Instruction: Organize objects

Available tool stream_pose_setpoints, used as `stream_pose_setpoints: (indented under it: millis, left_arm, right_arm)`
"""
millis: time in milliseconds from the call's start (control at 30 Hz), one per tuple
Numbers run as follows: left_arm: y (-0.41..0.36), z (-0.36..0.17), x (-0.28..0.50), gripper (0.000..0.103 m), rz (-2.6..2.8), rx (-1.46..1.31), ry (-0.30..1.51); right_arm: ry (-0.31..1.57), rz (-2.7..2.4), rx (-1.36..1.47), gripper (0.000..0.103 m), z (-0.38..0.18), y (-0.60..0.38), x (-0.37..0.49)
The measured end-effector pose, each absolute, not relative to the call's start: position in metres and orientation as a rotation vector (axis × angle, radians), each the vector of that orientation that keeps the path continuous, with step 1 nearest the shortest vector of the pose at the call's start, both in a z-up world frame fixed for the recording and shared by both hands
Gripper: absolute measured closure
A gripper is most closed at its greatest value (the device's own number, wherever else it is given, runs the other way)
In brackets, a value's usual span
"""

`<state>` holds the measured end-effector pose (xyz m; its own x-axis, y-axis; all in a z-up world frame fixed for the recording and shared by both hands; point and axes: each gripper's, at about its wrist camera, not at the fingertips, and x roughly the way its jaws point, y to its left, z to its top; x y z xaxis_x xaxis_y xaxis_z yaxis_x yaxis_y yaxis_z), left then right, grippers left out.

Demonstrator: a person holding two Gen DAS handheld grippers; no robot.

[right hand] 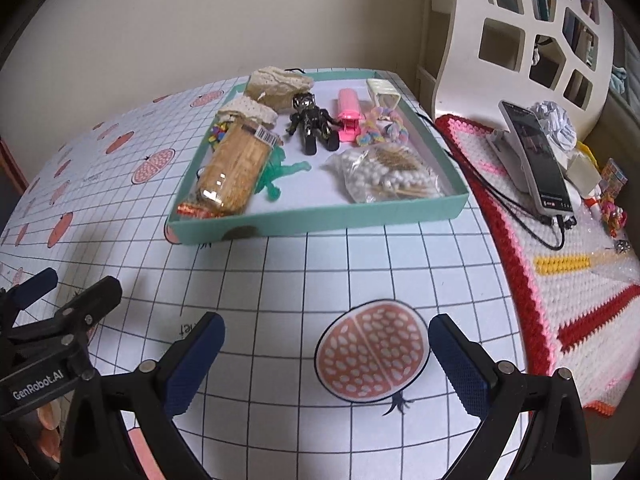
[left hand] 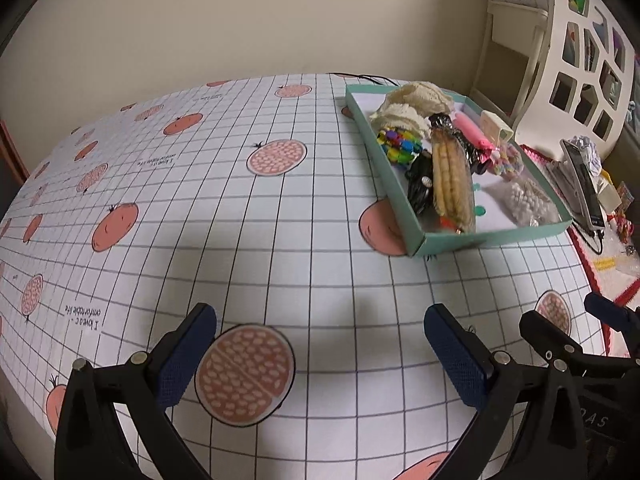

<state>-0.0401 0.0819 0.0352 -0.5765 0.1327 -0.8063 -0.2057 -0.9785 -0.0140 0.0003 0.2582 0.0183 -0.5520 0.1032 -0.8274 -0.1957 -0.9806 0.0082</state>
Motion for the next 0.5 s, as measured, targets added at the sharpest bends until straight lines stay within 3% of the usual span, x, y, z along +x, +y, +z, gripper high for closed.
stream_pose_setpoints:
  millis: [500]
  left_arm:
    - [0.064, 0.02, -0.031, 0.0, 2.608, -1.355, 0.07]
  right_arm:
    - [0.148, 2.607, -1.405, 0.0, 0.006, 0.255, 0.009]
